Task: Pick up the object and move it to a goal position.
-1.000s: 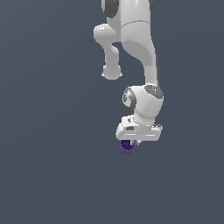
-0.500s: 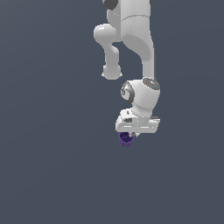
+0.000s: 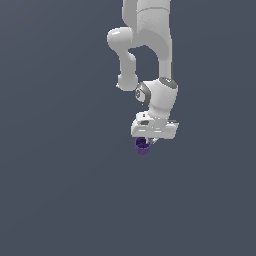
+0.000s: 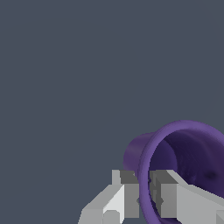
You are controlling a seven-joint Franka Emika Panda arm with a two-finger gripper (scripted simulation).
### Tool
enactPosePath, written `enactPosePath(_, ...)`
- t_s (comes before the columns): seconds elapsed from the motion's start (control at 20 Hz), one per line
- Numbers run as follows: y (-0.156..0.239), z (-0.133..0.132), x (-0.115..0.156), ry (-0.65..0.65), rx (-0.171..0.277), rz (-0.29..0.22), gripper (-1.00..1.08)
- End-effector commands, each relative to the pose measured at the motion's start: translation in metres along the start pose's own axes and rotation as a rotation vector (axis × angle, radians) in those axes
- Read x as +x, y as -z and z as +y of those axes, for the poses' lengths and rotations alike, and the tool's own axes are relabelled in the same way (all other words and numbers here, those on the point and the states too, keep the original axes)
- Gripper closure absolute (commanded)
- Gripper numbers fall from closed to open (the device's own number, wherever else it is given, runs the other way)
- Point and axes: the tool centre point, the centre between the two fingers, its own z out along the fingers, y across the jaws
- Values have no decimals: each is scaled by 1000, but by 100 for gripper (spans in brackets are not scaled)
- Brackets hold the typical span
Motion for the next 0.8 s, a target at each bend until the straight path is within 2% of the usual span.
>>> enactPosePath(0.0,7,1,-17,-1,2,1,108)
enactPosePath(0.4,25,3,-68,-1,3,1,108)
enactPosePath(0.75,36,4,-96,0,0,2,108)
